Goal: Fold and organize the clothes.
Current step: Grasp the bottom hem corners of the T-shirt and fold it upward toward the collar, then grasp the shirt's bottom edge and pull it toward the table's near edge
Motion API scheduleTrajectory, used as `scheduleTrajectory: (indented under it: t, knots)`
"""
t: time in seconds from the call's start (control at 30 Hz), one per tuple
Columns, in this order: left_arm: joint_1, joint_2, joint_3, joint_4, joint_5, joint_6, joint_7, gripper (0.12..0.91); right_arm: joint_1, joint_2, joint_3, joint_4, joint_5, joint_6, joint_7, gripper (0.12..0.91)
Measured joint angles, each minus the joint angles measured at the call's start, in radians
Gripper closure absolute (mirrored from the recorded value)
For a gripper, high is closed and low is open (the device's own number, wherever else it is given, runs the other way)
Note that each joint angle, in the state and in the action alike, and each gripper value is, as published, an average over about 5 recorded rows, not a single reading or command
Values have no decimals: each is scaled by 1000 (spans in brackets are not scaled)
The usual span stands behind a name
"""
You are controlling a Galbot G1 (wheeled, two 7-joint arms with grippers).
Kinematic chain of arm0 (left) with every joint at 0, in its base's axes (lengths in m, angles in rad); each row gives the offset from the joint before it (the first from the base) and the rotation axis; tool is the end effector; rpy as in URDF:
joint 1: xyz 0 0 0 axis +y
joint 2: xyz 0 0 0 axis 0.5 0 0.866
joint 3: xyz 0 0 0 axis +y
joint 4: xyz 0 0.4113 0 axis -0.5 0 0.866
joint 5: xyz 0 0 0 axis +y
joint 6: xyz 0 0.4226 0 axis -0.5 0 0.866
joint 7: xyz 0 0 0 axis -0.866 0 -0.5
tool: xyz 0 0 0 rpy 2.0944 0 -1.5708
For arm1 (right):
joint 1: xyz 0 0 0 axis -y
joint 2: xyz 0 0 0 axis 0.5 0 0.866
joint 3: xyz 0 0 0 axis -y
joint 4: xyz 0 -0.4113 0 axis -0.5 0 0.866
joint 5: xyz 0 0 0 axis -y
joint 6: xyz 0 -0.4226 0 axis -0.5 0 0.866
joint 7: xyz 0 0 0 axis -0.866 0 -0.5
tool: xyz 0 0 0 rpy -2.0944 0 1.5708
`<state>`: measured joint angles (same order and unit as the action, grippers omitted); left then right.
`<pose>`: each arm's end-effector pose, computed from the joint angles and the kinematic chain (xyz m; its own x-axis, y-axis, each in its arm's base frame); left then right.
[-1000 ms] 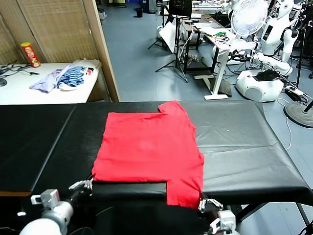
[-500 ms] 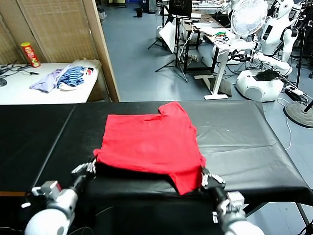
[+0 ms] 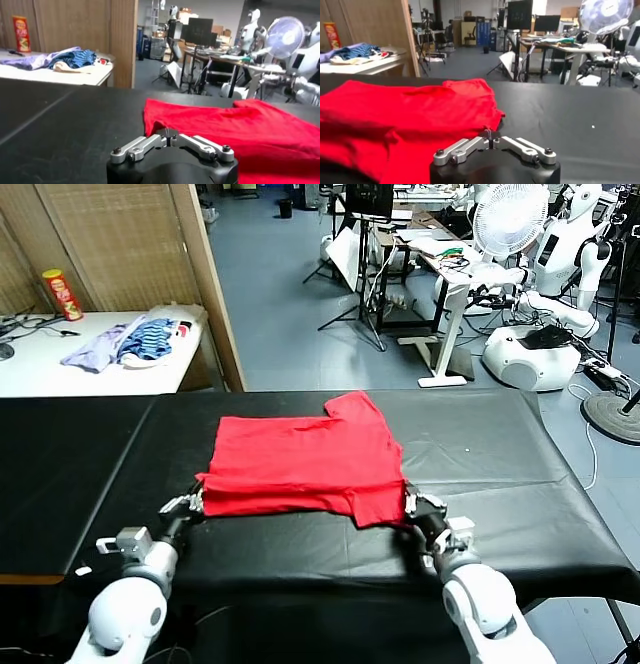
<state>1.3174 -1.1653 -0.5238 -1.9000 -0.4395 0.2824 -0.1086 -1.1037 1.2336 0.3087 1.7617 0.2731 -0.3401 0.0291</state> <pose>0.3180 0.1084 -0.3500 -0.9679 0.0289 0.2496 0.0241 0.9995 -0.0223 0.3854 -0.0261 -0.3641 -0.9374 -0.2081 0.2791 -0.2310 0.9716 -0.0514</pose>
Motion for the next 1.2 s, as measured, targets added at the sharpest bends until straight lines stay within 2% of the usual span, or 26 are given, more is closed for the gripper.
scheduleTrajectory:
  t: [0.2,0.27,0.37,0.47,0.57,0.67,0.73,0.87,0.97,1.07,1.2]
  knots:
    - [-20,7,11,40,17,-3,1,905,44,-22,-23,-51,3,48,-7,902]
    - [-20,6,11,47,21,-4,2,905,45,-29,-24,-57,7,65,-10,875]
    - [-15,5,11,48,26,-2,1,905,35,-39,-19,-54,18,70,-15,753]
    - [-3,5,6,40,30,3,0,905,8,-52,-7,-25,24,46,-20,585]
    - [14,6,-3,24,35,10,-1,857,-41,-67,10,40,26,15,-20,418]
    - [36,13,-13,2,31,18,-1,715,-107,-77,28,118,18,-4,-15,284]
    - [55,17,-18,-15,25,23,-1,598,-150,-79,39,158,6,-7,-14,242]
    - [90,19,-22,-42,8,32,1,380,-224,-77,51,198,-15,-2,-18,228]
    - [111,19,-25,-52,-25,43,4,266,-263,-70,53,210,-24,6,-21,240]
    - [122,20,-30,-55,-83,64,12,236,-280,-62,51,212,-32,8,-22,324]
    - [119,22,-33,-45,-150,78,23,240,-283,-51,44,207,-39,7,-23,524]
